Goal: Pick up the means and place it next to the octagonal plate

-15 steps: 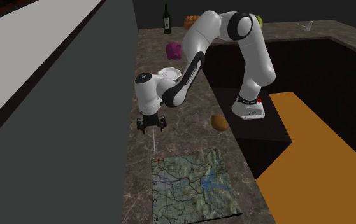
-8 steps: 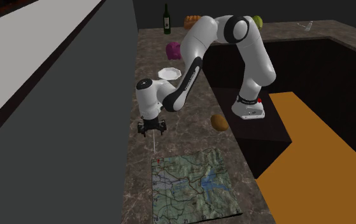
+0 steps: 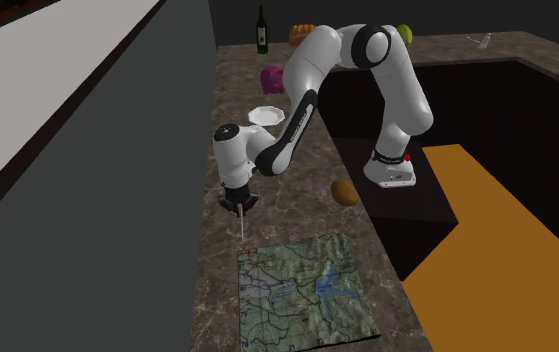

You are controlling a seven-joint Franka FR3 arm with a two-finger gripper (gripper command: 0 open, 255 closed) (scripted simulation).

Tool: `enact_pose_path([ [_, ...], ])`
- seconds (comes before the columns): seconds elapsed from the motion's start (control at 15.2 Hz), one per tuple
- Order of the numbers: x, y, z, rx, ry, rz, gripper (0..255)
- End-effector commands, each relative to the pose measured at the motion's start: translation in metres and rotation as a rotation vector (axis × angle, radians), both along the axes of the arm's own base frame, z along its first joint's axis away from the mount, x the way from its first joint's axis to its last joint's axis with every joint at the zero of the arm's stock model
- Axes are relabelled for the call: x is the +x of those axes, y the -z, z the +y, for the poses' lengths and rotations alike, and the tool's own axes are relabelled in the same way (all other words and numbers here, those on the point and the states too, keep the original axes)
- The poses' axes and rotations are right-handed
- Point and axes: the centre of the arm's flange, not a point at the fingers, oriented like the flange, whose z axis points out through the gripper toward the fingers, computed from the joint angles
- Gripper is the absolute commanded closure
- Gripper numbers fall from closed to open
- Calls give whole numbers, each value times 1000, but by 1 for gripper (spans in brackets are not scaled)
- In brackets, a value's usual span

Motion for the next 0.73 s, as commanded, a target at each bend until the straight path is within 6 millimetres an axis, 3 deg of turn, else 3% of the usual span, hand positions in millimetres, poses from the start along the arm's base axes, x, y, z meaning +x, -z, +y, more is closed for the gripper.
enact_pose_path([
  [0.0, 0, 0, 0, 0, 0, 0, 255],
  [0.4, 0, 0, 0, 0, 0, 0, 255],
  [0.66, 0, -21, 0, 0, 0, 0, 255],
])
